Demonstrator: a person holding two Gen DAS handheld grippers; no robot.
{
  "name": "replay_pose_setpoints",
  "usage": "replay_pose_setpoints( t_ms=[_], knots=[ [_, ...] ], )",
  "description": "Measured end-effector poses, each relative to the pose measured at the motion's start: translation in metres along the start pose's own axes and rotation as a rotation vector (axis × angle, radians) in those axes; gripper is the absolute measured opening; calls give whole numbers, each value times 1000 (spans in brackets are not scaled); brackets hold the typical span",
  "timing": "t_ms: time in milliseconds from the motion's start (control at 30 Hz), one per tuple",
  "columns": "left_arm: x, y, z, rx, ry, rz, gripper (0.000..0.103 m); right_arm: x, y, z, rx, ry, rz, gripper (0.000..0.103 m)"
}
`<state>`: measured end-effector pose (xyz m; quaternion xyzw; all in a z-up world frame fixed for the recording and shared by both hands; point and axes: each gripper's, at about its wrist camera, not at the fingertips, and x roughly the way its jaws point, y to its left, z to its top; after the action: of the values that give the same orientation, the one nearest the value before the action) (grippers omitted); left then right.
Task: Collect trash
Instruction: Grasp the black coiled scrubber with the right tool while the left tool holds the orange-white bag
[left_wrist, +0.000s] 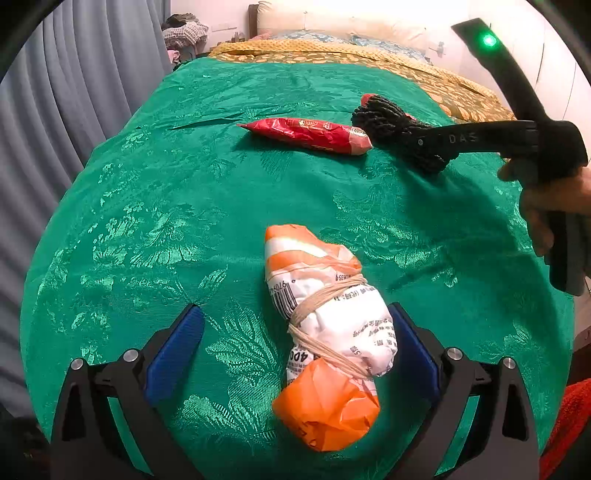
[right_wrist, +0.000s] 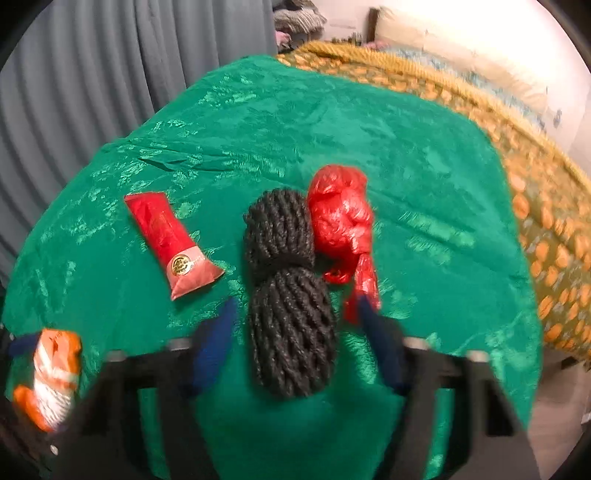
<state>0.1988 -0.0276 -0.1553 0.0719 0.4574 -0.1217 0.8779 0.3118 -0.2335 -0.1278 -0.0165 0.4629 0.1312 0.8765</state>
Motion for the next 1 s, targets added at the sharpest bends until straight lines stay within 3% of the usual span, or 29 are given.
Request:
replay_pose_setpoints(
  t_ms=[233, 433, 500, 567, 1000],
  knots=[
    [0, 0, 0, 1, 0, 1, 96, -55, -10, -45, 110, -51, 54, 41],
    [1, -1, 0, 3, 1, 12, 96, -82, 10, -107, 119, -18, -7, 41],
    [1, -1, 1, 3, 1, 12, 96, -82, 21, -120, 113, -29, -17, 45],
    [1, -1, 1, 3, 1, 12, 97, -80, 32, -128, 104, -52, -12, 82],
    [1, 0, 1, 4, 1, 11, 97, -68, 46, -134, 67, -50, -47, 84]
  ],
)
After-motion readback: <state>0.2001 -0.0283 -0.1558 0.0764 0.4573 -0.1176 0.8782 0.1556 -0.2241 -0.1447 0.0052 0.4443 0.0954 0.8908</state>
